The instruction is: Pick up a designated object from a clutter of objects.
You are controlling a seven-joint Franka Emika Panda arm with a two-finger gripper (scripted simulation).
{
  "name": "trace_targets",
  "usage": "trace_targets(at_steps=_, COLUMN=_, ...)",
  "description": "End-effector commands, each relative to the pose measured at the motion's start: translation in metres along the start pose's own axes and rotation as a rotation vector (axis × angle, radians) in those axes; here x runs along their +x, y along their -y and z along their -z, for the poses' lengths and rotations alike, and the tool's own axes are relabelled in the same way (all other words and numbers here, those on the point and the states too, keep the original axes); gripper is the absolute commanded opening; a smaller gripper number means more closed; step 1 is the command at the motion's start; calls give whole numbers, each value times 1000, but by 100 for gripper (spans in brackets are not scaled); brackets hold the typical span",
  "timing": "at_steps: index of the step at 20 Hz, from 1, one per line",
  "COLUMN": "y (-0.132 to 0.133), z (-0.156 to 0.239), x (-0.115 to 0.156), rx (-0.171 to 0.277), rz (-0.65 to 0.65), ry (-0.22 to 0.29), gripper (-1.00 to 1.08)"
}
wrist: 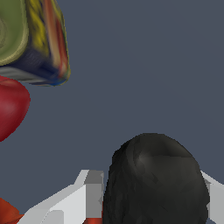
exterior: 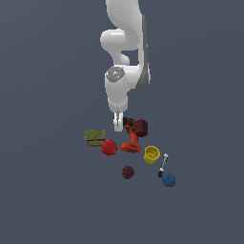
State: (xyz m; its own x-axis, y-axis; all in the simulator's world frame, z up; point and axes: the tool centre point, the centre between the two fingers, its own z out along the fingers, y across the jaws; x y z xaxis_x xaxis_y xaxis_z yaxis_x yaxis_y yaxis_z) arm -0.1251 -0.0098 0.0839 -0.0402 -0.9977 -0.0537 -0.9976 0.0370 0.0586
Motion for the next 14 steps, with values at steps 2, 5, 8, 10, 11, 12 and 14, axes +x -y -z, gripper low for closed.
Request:
trace_targets(at_steps=2, y=-6, z=24, x=-11, rx=4, rz=0, ry=-1, gripper=-100)
trace_targets(at_steps=5, y=-13, z=45, x=-20, rx=4, rz=0, ry=-3, gripper=-100)
trace_targets(at_steps=8, y=-20, z=67, x=-30, rx=4, rz=0, ry=-4, gripper=-100)
trace_targets(at_steps=10, y=-25, z=82, x=-37, rx=4, rz=0, ry=-5, gripper=-100)
trace_targets(at_steps=11, y=-27, z=89, x=-40, rx=4, rz=0, ry=-6, gripper=-100)
trace_targets(at_steps=12, y=-29, z=97, x=-44, rx=4, rz=0, ry=-6, gripper=-100)
trace_targets(at_steps=14, y=-34, z=113, x=-51, rx=4, rz=0, ry=-6, gripper=-100)
